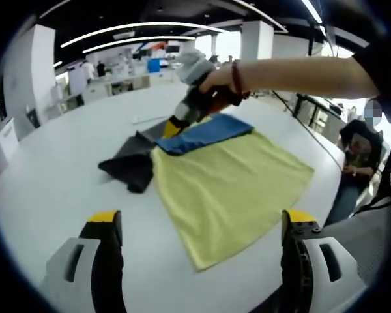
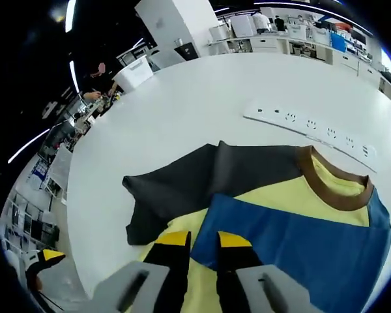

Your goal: Fold the garment on the visible template until the final outline fits inside the template.

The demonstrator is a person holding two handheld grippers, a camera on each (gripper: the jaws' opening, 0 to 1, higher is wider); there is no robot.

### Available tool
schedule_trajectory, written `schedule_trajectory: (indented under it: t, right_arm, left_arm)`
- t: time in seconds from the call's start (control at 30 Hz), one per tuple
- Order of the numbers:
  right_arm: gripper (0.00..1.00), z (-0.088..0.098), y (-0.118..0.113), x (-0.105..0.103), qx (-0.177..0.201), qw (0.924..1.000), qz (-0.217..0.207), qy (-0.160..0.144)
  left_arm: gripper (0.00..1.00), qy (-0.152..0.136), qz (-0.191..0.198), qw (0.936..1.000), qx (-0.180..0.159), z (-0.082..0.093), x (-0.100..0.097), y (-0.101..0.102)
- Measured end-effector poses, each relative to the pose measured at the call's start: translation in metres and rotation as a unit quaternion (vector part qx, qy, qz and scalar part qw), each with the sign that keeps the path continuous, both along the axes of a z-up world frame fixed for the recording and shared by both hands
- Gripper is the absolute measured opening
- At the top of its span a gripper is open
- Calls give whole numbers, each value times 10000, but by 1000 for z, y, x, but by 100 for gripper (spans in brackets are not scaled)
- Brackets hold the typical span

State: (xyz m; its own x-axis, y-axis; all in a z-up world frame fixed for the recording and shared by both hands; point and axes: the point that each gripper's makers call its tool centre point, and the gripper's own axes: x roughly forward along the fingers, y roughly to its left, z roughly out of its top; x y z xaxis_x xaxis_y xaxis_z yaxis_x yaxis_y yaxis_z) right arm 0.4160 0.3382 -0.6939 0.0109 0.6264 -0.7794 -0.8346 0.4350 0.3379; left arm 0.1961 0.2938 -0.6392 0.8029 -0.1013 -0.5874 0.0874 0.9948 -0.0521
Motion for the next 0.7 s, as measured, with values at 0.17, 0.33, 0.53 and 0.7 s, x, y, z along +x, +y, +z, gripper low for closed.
schedule_trajectory:
  t: [0.17,0.33,0.53,0.7]
  right_arm:
    - [28,8,-14,16,31,9993,-117,-351]
    - [40,12,-39,34,-66,9978,-267,-597]
    - [48,8,-74,52,-341,9955,-590,-657]
    - [57,5,-97,59,-520,9939,-554,-800]
  left_arm:
    - [99,-7,53,10000,16,2,-1,2]
    - [99,-71,134,9999,-42,7,0,6]
    - [99,-145,158,9998,-24,13,1,4]
    - [100,-201,240,9995,-37,16,1,6]
